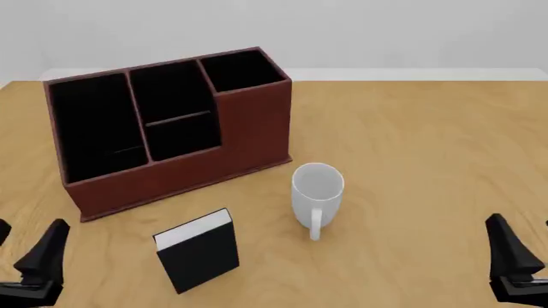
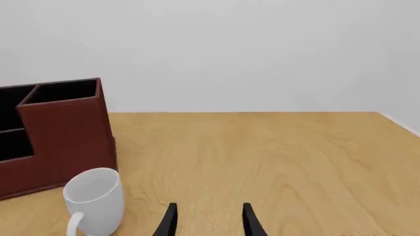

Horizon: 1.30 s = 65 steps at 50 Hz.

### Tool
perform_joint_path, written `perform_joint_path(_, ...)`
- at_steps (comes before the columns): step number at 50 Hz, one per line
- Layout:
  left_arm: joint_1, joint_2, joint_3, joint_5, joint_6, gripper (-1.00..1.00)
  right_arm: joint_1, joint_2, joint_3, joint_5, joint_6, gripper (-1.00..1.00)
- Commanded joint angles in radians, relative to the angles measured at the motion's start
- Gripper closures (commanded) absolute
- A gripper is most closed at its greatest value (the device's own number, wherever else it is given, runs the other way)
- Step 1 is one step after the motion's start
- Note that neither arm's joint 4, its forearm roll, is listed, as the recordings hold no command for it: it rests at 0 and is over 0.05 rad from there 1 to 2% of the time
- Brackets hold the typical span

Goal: Pick up the book and place it in the front compartment of the caddy.

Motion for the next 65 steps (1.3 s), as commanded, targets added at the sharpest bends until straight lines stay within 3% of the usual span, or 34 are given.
perform_joint_path(1,0.014,0.008,-0.020,-0.052,0.002,-1.00,-0.001,0.008,-0.002,-0.003,0.007,-1.00)
perform_joint_path(8,-0.061,0.022,-0.053,-0.042,0.020,-1.00,-0.001,0.010,-0.003,-0.004,0.009,-1.00)
perform_joint_path(9,-0.069,0.019,-0.081,-0.024,0.082,-1.00,-0.001,0.012,-0.001,-0.009,0.004,-1.00)
perform_joint_path(10,-0.092,0.025,-0.092,-0.014,0.095,-1.00,-0.001,0.011,-0.001,-0.008,0.003,-1.00)
perform_joint_path(12,-0.143,0.033,-0.140,0.022,0.123,-1.00,-0.001,0.013,-0.001,-0.010,0.003,-1.00)
perform_joint_path(13,-0.250,0.022,-0.197,0.087,0.115,-1.00,-0.001,0.016,-0.001,-0.013,0.007,-1.00)
perform_joint_path(14,-0.285,0.020,-0.247,0.129,0.128,-1.00,-0.001,0.018,-0.001,-0.014,0.008,-1.00)
perform_joint_path(15,-0.278,0.040,-0.279,0.143,0.133,-1.00,-0.001,0.018,-0.001,-0.014,0.008,-1.00)
perform_joint_path(18,-0.382,0.182,-0.400,0.191,0.200,-1.00,-0.001,0.015,-0.002,-0.011,0.003,-1.00)
perform_joint_path(25,-0.529,0.332,-0.518,0.264,0.346,-1.00,-0.001,0.020,0.000,-0.017,0.004,-1.00)
perform_joint_path(31,-0.577,0.430,-0.619,0.326,0.387,-1.00,-0.001,0.023,-0.001,-0.019,0.006,-1.00)
perform_joint_path(34,-0.623,0.528,-0.691,0.393,0.357,-1.00,-0.001,0.019,-0.001,-0.016,0.004,-1.00)
perform_joint_path(36,-0.647,0.517,-0.681,0.384,0.443,-1.00,-0.001,0.019,-0.002,-0.015,0.005,-1.00)
perform_joint_path(40,-0.685,0.564,-0.692,0.398,0.452,-1.00,-0.001,0.023,0.000,-0.020,0.005,-1.00)
perform_joint_path(44,-0.785,0.629,-0.732,0.432,0.422,-1.00,-0.001,0.021,-0.001,-0.018,0.005,-1.00)
perform_joint_path(49,-0.799,0.676,-0.744,0.422,0.438,-1.00,-0.001,0.019,-0.001,-0.017,0.004,-1.00)
perform_joint_path(54,-0.903,0.681,-0.759,0.449,0.431,-1.00,-0.001,0.017,-0.001,-0.014,0.005,-1.00)
perform_joint_path(65,-0.880,0.783,-0.738,0.427,0.455,-1.00,-0.001,0.020,0.000,-0.018,0.005,-1.00)
